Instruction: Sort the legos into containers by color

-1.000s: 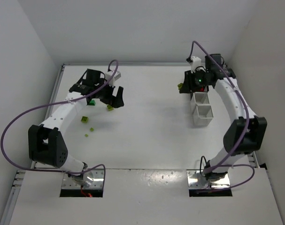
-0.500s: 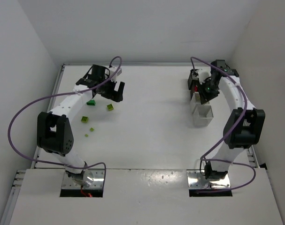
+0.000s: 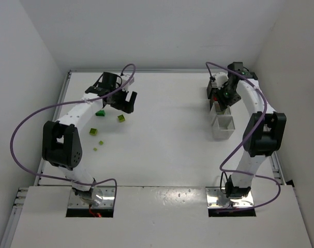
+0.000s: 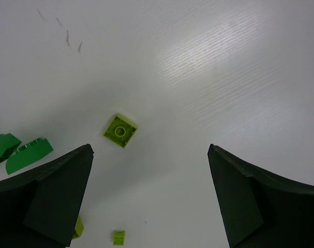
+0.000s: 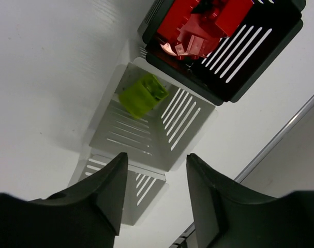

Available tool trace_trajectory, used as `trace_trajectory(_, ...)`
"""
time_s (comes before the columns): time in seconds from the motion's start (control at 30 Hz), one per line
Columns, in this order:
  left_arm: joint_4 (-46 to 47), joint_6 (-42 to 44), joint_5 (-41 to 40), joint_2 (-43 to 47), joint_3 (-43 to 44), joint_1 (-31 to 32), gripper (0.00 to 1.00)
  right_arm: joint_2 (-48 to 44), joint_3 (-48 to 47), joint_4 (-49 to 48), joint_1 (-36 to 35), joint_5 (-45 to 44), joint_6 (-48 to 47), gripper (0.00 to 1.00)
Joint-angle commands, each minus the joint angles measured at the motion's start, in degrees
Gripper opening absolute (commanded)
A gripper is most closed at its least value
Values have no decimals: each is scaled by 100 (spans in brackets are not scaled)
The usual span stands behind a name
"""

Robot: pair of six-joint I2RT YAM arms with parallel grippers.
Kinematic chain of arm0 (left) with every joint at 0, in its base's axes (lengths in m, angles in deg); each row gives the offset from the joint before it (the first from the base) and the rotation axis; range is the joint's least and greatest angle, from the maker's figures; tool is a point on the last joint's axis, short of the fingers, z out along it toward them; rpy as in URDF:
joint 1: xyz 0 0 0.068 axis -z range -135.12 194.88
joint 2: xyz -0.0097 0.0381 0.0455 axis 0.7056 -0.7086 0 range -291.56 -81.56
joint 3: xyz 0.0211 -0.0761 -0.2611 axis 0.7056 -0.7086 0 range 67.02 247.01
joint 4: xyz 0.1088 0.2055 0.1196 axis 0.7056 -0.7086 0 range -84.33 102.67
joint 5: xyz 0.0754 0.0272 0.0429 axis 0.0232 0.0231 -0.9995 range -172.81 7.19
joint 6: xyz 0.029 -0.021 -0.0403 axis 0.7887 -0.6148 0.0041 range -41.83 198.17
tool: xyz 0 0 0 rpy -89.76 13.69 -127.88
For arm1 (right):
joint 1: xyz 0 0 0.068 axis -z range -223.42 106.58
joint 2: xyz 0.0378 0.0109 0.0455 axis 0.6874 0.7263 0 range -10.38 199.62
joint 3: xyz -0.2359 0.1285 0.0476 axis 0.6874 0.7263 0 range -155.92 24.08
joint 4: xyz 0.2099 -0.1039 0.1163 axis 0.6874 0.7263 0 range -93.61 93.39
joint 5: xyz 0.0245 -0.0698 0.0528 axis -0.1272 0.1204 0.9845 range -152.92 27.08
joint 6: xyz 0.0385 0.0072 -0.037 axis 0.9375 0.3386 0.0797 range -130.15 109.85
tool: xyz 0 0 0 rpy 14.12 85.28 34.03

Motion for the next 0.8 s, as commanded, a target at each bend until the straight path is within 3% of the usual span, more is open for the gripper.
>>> trace_trajectory(0.0, -114, 295, -83, -178, -37, -21, 100, -46, -260, -19, -33, -93, -38, 50)
trace_trajectory(0.1, -219, 584, -30, -372, -37, -73, 98, -159, -313, 33, -33, -32, 15, 58)
trace_trajectory(0.33, -220, 1042, -345, -969, 85, -126, 90, -502, -542, 350, -33, 1181, 278, 76)
trace_trajectory(0.6, -220, 1305, -760, -1550, 200, -179, 84, -608, -542, 570, -33, 1734, 278, 76)
trace_trajectory(0.77, -167, 1490, -690, -1770, 200, -179, 75, -608, -542, 623, -33, 2164, 278, 73)
